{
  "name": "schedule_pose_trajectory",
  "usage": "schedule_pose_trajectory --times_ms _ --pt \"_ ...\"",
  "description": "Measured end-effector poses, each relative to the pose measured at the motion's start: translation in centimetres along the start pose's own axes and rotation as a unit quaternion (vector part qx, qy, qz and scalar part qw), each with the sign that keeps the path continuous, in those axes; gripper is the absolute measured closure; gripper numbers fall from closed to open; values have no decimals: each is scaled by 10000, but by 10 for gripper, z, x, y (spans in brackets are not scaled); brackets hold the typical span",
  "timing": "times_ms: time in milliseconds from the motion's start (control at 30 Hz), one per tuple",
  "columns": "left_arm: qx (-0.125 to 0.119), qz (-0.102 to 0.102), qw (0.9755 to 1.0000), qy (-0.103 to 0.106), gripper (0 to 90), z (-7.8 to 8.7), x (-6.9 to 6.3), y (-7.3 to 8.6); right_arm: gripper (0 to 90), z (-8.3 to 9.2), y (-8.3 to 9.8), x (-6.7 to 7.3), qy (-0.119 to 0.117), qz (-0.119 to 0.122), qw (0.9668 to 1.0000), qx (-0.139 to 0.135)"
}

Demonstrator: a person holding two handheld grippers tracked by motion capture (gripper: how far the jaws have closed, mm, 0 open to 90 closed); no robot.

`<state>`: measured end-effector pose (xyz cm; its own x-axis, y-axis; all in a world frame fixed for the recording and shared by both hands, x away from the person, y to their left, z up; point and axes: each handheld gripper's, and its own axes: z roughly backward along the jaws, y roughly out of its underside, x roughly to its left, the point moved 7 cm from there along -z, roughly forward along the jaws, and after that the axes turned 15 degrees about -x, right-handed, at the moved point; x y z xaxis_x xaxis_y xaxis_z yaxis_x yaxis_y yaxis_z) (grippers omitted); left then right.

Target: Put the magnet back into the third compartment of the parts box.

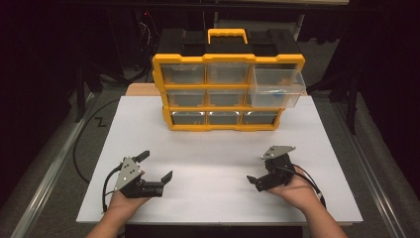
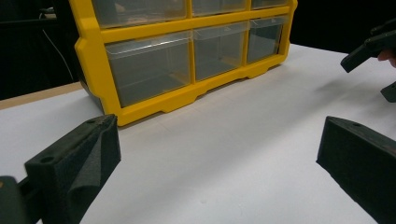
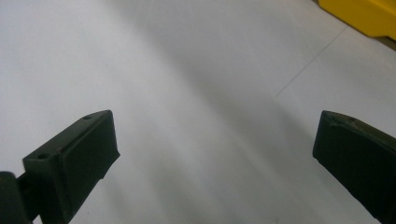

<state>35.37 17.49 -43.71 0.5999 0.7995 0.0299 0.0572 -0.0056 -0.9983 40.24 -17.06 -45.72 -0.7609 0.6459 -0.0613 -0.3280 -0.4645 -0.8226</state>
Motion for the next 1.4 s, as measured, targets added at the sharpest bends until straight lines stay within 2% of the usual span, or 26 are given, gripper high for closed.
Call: schedule_pose_trajectory --times_ms 233,500,633,767,833,1000,1133,1400 --pt "34 0 10000 -43 2 0 1 1 16 -3 -1 3 28 -268 9977 -621" --pt "53 14 9999 -84 2 -1 3 3 16 -3 -5 1 301 -131 9927 -1164" --pt "44 16 9999 -101 2 -1 3 2 16 0 -7 -1 360 -124 9878 -1512" --pt "26 93 9999 -131 2 -1 2 1 17 0 -4 0 380 -66 9866 -1588" --pt "29 135 9998 -135 2 -2 2 2 18 1 -5 -1 394 -133 9850 -1673" --pt "62 127 9998 -101 2 -2 3 3 26 7 -8 -2 489 -209 9804 -1898" --pt "20 101 9999 -69 3 -2 2 2 36 8 -10 -4 561 -203 9783 -1986" --pt "83 76 9998 -142 2 -3 2 3 67 6 -9 -2 464 -197 9789 -1982"
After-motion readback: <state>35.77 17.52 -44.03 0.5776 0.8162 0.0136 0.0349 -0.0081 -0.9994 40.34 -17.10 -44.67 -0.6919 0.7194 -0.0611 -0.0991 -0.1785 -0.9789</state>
